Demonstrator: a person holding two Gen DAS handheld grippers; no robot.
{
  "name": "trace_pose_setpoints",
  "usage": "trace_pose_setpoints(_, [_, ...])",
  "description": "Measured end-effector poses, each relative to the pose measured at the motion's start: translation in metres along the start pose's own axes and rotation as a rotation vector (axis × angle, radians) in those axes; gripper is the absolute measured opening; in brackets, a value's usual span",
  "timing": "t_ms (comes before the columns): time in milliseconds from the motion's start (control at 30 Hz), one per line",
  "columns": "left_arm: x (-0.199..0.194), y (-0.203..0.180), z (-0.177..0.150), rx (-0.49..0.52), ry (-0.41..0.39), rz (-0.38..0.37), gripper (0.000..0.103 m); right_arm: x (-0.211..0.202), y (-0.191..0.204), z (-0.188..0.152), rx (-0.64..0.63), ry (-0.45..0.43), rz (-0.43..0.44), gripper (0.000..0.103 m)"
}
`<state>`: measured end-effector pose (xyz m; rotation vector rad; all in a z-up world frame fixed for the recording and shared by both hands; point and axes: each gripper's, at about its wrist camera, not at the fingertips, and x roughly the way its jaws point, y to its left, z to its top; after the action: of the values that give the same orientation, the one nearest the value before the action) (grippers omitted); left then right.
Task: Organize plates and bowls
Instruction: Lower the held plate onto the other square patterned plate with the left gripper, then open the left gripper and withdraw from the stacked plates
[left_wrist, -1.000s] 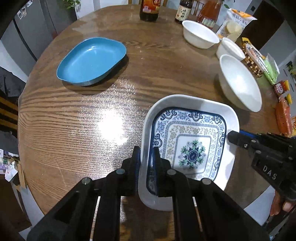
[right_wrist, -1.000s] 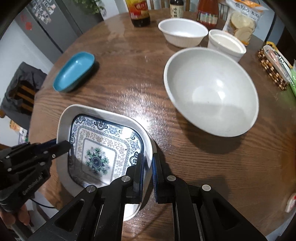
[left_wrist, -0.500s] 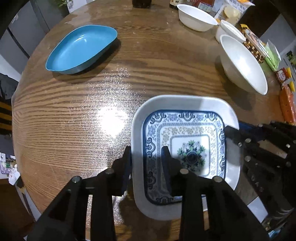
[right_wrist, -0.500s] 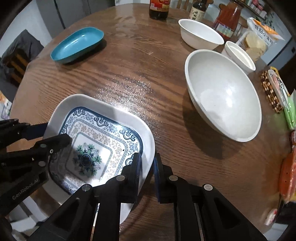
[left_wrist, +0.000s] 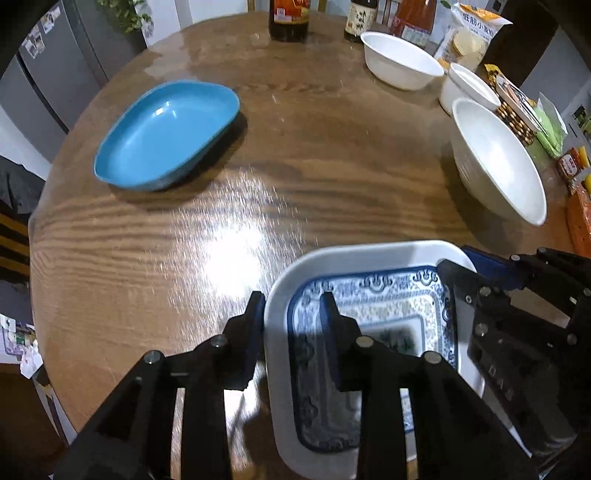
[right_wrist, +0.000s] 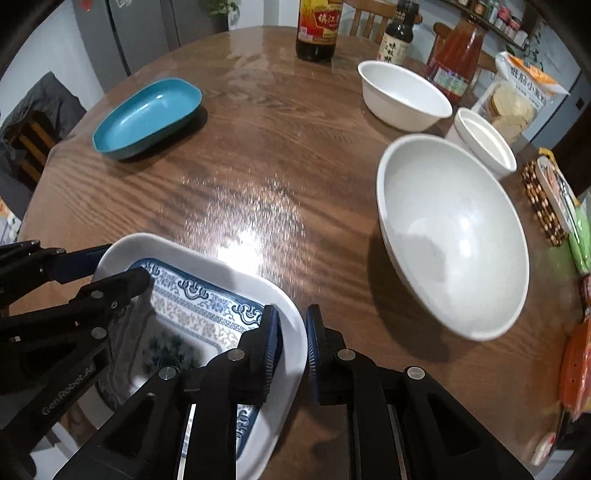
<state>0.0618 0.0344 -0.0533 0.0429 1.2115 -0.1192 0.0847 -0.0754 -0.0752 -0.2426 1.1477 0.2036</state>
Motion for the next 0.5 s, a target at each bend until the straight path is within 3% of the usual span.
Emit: trace_pose_setpoints(500, [0.003,0.004,0.042,0.023,-0.151,0.047,0.03,0.003,-0.006,0.037,0.045,-0.089,-0.078,0.018])
